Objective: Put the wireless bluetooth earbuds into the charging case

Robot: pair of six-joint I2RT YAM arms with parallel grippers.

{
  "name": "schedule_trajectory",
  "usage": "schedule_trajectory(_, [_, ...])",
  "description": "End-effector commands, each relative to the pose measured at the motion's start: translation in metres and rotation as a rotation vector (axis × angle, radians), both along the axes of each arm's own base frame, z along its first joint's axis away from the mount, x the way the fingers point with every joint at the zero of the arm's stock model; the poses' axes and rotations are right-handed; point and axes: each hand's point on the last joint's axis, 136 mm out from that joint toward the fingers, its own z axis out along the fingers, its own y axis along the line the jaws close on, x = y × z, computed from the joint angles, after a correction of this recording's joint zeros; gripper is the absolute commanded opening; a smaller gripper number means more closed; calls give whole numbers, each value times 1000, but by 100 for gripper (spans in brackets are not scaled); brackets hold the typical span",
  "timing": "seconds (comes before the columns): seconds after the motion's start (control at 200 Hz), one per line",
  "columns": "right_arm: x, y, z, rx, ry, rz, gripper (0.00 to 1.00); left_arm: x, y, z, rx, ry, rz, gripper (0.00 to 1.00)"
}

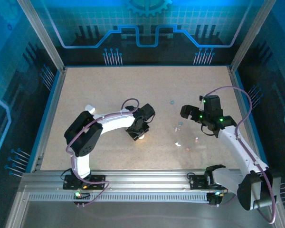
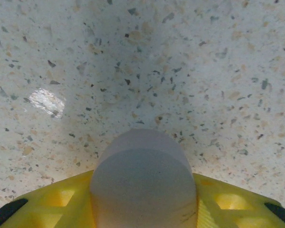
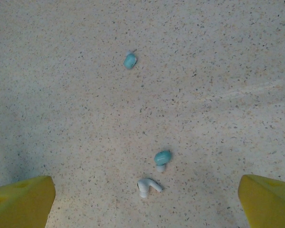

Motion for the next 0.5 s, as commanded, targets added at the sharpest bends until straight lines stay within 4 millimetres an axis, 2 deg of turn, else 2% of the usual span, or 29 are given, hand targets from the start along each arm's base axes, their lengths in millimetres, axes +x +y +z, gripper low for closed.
schedule_trajectory(0.0, [-3,-2,-2,8,1,-12,100,-1,-6,1,-15,14,28,47])
schedule_trajectory(0.135, [-2,1,0,18,-8,-2,100,-2,-6,2,-19,13,26,52])
schedule_trajectory(0.3, [0,6,8,29,-38,35,100,3,-5,11,-21,-23,4,64])
schedule_trajectory(0.425, [1,17,16,54,-85,104,100,10,1,30,-10,-101,-31,74])
schedule_trajectory(0.495, [2,29,21,82,-122,181,96,16,8,46,3,-173,-54,78])
